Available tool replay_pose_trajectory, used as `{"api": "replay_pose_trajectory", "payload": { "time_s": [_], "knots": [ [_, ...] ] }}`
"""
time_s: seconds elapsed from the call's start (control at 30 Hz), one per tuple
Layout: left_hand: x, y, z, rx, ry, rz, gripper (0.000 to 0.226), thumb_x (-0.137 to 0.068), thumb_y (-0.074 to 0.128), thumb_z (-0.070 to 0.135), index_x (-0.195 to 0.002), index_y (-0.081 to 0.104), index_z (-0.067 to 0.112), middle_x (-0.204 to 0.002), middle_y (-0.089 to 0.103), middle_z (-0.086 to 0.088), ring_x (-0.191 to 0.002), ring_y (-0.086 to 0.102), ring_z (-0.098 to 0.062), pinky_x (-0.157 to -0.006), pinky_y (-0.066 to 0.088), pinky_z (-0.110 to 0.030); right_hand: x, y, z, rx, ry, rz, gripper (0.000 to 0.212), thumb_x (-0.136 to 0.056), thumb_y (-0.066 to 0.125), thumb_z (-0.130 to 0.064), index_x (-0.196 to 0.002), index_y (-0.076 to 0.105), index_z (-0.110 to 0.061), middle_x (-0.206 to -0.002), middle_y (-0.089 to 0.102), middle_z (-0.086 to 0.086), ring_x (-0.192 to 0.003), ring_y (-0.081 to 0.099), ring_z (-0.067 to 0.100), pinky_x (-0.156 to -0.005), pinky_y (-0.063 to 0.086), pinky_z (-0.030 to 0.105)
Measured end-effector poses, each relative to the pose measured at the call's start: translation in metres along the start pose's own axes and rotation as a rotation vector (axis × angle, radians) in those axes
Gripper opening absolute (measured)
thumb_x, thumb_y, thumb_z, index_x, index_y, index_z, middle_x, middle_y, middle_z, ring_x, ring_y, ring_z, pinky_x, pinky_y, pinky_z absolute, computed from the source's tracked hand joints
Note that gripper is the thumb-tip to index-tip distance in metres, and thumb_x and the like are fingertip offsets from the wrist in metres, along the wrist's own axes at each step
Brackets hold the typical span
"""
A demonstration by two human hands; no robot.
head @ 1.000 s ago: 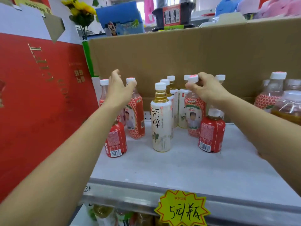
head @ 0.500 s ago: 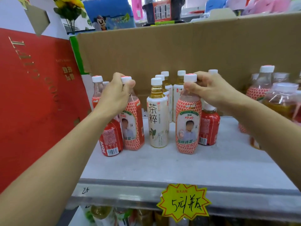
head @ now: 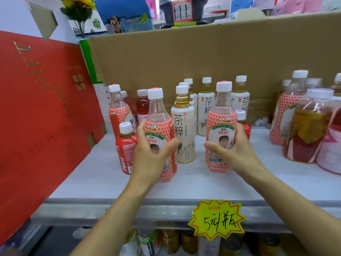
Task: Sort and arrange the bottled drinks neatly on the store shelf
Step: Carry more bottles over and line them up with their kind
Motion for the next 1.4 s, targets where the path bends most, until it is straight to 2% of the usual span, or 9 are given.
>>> {"api": "replay_pose_trajectory", "payload": {
  "time_s": [0.17,0.27,0.37,0.5,0.73,1.0,1.13,1.27,1.4],
  "knots": [
    [0.004,0.006,-0.021,-0.004,-0.017,-0.062,0.084,-0.077,0.082,0.026,-0.141,0.030,0.036,-0.121,0.058,0.022,-0.106,0.058,0.014,-0.082,0.046,-0.011,0.004,0.000,0.001,0.019,-0.006,0.047,0.059,-0.078,0.080,-0.028,-0.123,0.042,-0.030,-0.110,0.061,-0.017,-0.104,0.060,0.001,-0.091,0.049,0.032],
    [0.001,0.012,-0.014,0.002,0.014,-0.096,0.083,-0.081,0.080,0.025,-0.145,0.028,0.033,-0.129,0.058,0.015,-0.116,0.058,0.003,-0.095,0.050,-0.023,0.008,-0.002,-0.006,0.021,-0.025,0.064,0.056,-0.079,0.080,-0.029,-0.123,0.044,-0.030,-0.109,0.062,-0.017,-0.102,0.061,0.001,-0.087,0.050,0.028],
    [0.008,0.021,-0.003,0.029,0.034,-0.101,0.084,-0.081,0.080,0.030,-0.146,0.027,0.035,-0.128,0.060,0.015,-0.115,0.060,0.002,-0.098,0.052,-0.034,0.016,-0.012,-0.016,0.055,-0.044,0.079,0.055,-0.080,0.079,-0.029,-0.124,0.047,-0.027,-0.108,0.063,-0.014,-0.099,0.062,0.001,-0.083,0.052,0.026],
    [0.030,0.035,0.022,0.032,0.048,-0.068,0.084,-0.075,0.081,0.047,-0.145,0.034,0.039,-0.123,0.063,0.020,-0.109,0.061,0.005,-0.096,0.052,-0.036,0.039,-0.040,-0.029,0.143,-0.081,0.123,0.061,-0.070,0.080,-0.045,-0.122,0.051,-0.033,-0.106,0.066,-0.013,-0.095,0.065,0.005,-0.084,0.057,0.039],
    [0.105,0.090,0.066,0.218,0.014,-0.118,0.078,-0.070,0.080,0.039,-0.140,0.044,0.033,-0.125,0.065,0.015,-0.113,0.063,-0.001,-0.096,0.053,-0.034,0.105,-0.105,-0.035,0.140,-0.079,0.154,0.045,-0.072,0.082,-0.036,-0.107,0.054,-0.041,-0.098,0.069,-0.018,-0.089,0.066,-0.001,-0.081,0.058,0.035],
    [0.216,0.183,0.086,0.258,-0.088,-0.176,0.064,-0.080,0.081,0.023,-0.135,0.049,0.028,-0.121,0.067,0.014,-0.108,0.065,0.000,-0.084,0.055,-0.020,0.210,-0.220,-0.010,0.119,0.038,0.163,0.050,-0.073,0.084,-0.031,-0.115,0.058,-0.028,-0.097,0.070,-0.013,-0.085,0.067,-0.002,-0.071,0.054,0.021],
    [0.274,0.232,0.100,0.246,-0.128,-0.213,0.063,-0.079,0.082,0.031,-0.133,0.051,0.032,-0.120,0.067,0.016,-0.107,0.065,0.000,-0.088,0.053,-0.026,0.262,-0.284,0.004,0.128,0.086,0.186,0.053,-0.073,0.085,-0.032,-0.118,0.058,-0.027,-0.101,0.070,-0.011,-0.087,0.068,-0.001,-0.076,0.057,0.026],
    [0.326,0.285,0.116,0.235,-0.166,-0.275,0.066,-0.077,0.082,0.036,-0.134,0.048,0.035,-0.118,0.065,0.021,-0.102,0.063,0.008,-0.082,0.050,-0.017,0.311,-0.347,0.016,0.125,0.124,0.235,0.049,-0.075,0.083,-0.028,-0.116,0.055,-0.026,-0.098,0.068,-0.012,-0.081,0.065,-0.006,-0.064,0.052,0.011],
    [0.354,0.346,0.135,0.217,-0.177,-0.396,0.064,-0.079,0.081,0.038,-0.132,0.046,0.036,-0.114,0.061,0.027,-0.098,0.061,0.014,-0.081,0.050,-0.013,0.341,-0.409,0.029,0.159,0.172,0.295,0.052,-0.075,0.083,-0.029,-0.118,0.055,-0.023,-0.099,0.069,-0.011,-0.083,0.067,-0.003,-0.067,0.053,0.017]
  ]
}}
Point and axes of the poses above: each hand's wrist, its own x-axis away from the middle knuckle, its own y-axis out of the palm, z = x × y, the point moved 7 cm from there along -x, towards the middle knuckle
